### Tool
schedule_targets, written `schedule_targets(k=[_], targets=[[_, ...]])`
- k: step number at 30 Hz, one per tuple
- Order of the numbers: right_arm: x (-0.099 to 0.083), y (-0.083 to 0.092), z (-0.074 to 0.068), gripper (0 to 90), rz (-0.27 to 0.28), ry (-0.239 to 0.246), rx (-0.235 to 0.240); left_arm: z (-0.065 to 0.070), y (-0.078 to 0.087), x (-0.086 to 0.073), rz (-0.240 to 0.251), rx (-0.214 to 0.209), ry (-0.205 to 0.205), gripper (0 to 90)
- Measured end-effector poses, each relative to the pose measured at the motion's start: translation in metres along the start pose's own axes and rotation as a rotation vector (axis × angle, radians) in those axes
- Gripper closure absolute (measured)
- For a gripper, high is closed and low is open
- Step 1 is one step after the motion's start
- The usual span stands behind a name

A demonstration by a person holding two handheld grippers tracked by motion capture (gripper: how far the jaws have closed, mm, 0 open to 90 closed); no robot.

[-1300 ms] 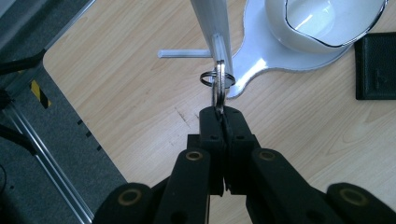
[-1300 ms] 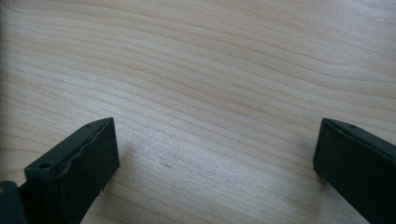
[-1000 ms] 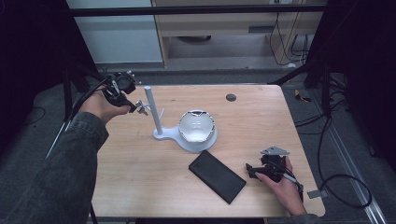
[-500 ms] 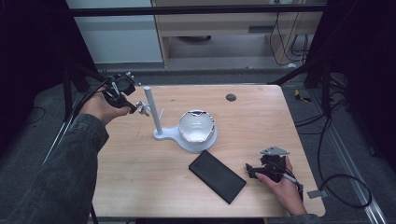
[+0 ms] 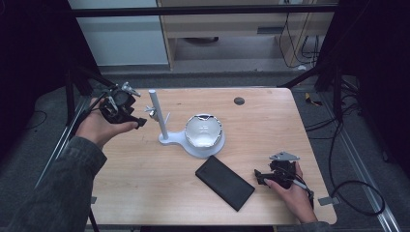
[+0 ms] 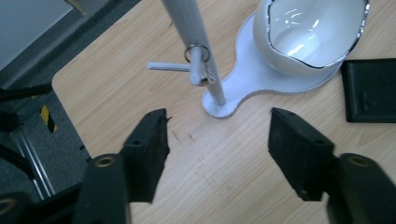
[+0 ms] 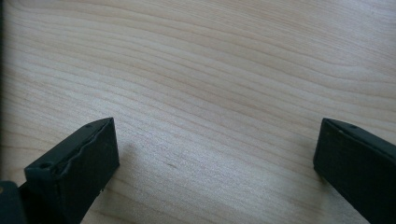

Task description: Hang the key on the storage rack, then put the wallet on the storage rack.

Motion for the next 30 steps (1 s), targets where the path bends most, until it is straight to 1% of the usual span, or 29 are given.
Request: schedule_targets(k=[1, 2, 3, 5, 8, 10, 12, 13, 14, 15, 16, 17, 18, 19, 20, 22, 23, 25, 26, 27, 28, 29, 30], targets=[[0.0, 0.0, 0.0, 0.5, -0.001, 0.002, -0.001, 0.003, 0.0, -0.002, 0.008, -0.008, 0.001, 32.6], [0.0, 0.0, 0.0, 0.5, -0.002, 0.0, 0.0, 0.007, -0.002, -0.004, 0.021, -0.014, -0.005, 29.6], [0.0, 0.0, 0.0, 0.5, -0.002, 0.0, 0.0, 0.013, -0.003, -0.008, 0.018, -0.019, -0.002, 26.6], [0.0, 0.0, 0.0, 0.4, -0.002, 0.003, -0.001, 0.019, -0.006, -0.013, 0.03, -0.028, -0.018, 21.6], [0.0, 0.0, 0.0, 0.5, -0.002, 0.002, -0.001, 0.031, -0.01, -0.019, 0.035, -0.058, -0.014, 16.7], [0.0, 0.0, 0.0, 0.5, -0.002, 0.0, 0.0, 0.038, -0.013, -0.023, 0.037, -0.076, -0.026, 14.1], [0.0, 0.0, 0.0, 0.5, -0.003, 0.003, -0.001, 0.043, -0.015, -0.026, 0.04, -0.093, -0.032, 12.4], [0.0, 0.001, 0.0, 0.5, -0.004, -0.005, 0.001, 0.045, -0.016, -0.027, 0.044, -0.1, -0.038, 11.3], [0.0, 0.001, -0.001, 0.5, -0.004, -0.007, 0.002, 0.049, -0.018, -0.029, 0.054, -0.113, -0.044, 10.0], [0.0, 0.0, 0.0, 0.4, -0.001, 0.004, -0.002, 0.052, -0.02, -0.03, 0.066, -0.125, -0.043, 8.9], [0.0, 0.0, 0.0, 0.5, -0.004, -0.003, 0.0, 0.054, -0.02, -0.031, 0.073, -0.131, -0.051, 8.3], [0.0, 0.0, 0.0, 0.5, -0.003, -0.001, 0.0, 0.057, -0.021, -0.032, 0.086, -0.132, -0.05, 8.1], [0.0, 0.0, 0.0, 0.5, -0.003, -0.001, 0.0, 0.058, -0.022, -0.033, 0.089, -0.13, -0.053, 8.1], [0.0, 0.001, 0.0, 0.5, -0.003, -0.005, 0.002, 0.061, -0.023, -0.034, 0.102, -0.127, -0.046, 8.1], [0.0, 0.001, 0.0, 0.5, -0.003, -0.004, 0.001, 0.066, -0.024, -0.035, 0.123, -0.135, -0.048, 8.2], [0.0, 0.0, 0.0, 0.5, -0.001, 0.0, 0.0, 0.075, -0.029, -0.037, 0.142, -0.153, -0.053, 8.2], [0.0, 0.0, 0.0, 0.5, -0.001, 0.0, 0.0, 0.082, -0.033, -0.04, 0.153, -0.161, -0.058, 8.3], [0.0, 0.0, 0.0, 0.4, -0.002, -0.005, 0.002, 0.093, -0.043, -0.043, 0.161, -0.176, -0.072, 9.3], [0.0, 0.0, 0.0, 0.5, -0.002, -0.005, 0.002, 0.1, -0.049, -0.046, 0.161, -0.183, -0.076, 9.6], [0.0, 0.0, 0.0, 0.5, -0.001, 0.0, -0.001, 0.109, -0.059, -0.049, 0.16, -0.195, -0.091, 9.7], [0.0, 0.001, 0.0, 0.5, -0.002, -0.006, 0.002, 0.114, -0.065, -0.05, 0.16, -0.205, -0.1, 9.8], [0.0, 0.001, -0.001, 0.5, -0.003, -0.008, 0.002, 0.124, -0.075, -0.052, 0.161, -0.229, -0.114, 10.2], [0.0, 0.0, -0.001, 0.4, -0.003, -0.008, 0.0, 0.132, -0.083, -0.052, 0.165, -0.239, -0.124, 10.6]])
Point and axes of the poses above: each handheld gripper's, and its own axes: y roughly backward along the jaws, x roughly out of its top, z roughly to its right, the point moved 5 cm from there along -y, roughly forward along the jaws, and after that the axes turned 8 degrees about z, right-handed, at the moved point
